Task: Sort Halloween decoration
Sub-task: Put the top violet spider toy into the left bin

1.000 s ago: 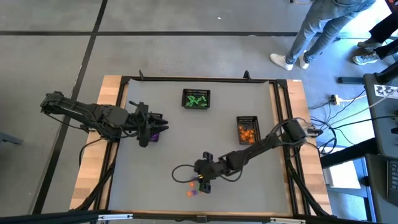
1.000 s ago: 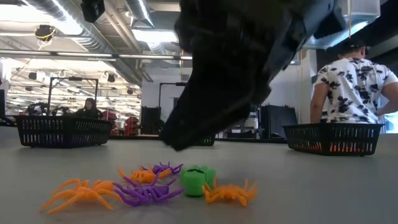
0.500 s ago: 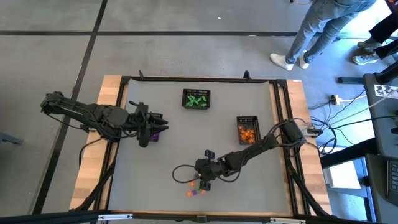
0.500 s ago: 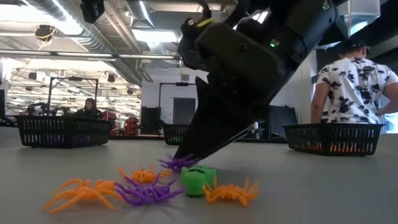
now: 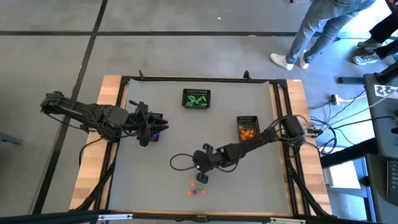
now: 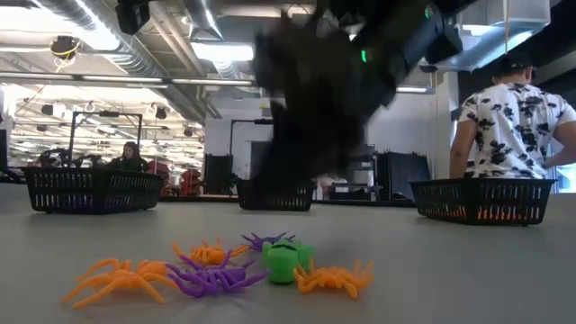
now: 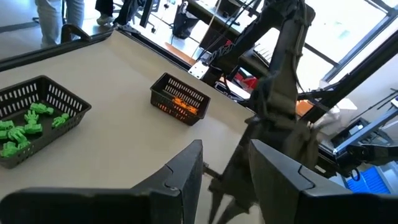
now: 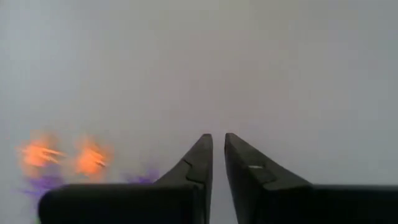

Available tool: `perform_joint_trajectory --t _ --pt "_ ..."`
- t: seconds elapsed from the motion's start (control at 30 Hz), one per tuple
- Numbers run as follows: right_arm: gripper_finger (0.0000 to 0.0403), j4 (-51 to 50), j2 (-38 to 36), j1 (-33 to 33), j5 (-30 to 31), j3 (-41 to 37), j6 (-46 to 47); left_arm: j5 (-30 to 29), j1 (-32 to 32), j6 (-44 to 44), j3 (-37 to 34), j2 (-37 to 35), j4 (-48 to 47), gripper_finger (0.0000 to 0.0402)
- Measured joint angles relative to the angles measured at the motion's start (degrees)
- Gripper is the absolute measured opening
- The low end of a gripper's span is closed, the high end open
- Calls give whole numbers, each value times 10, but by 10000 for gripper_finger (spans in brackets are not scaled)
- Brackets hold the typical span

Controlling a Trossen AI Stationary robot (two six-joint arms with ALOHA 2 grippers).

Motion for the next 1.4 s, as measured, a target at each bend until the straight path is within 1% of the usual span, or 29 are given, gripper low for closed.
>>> perform_joint_trajectory --t 0.1,0.23,0.33,0.4,0.47,0.57,0.73,0.8,1.03,1.3,1.4 --pt "57 24 -13 2 -23 2 -18 1 0 -2 0 0 -3 124" --pt "102 20 -12 16 -46 1 -22 8 0 -4 0 0 -6 124" --pt "143 15 -6 35 -33 2 -23 12 0 -6 0 0 -10 124" --pt "165 -5 2 44 -23 1 -23 13 -3 -7 0 0 -10 124" --pt "181 -8 10 49 -17 1 -19 13 -5 -6 0 0 -10 124" --pt "191 -22 17 53 -5 2 0 12 -6 -6 0 4 -10 124" --pt "192 -26 22 53 12 4 4 13 -6 -7 0 15 -10 124" --pt "187 -20 23 53 22 3 5 16 -6 -18 0 24 -10 124" --pt "142 14 26 52 22 2 6 34 -14 -36 0 55 -9 124" --pt "116 22 26 52 21 1 4 38 -24 -52 0 76 -6 124" --pt "98 20 26 52 21 1 4 39 -26 -53 0 77 -6 124"
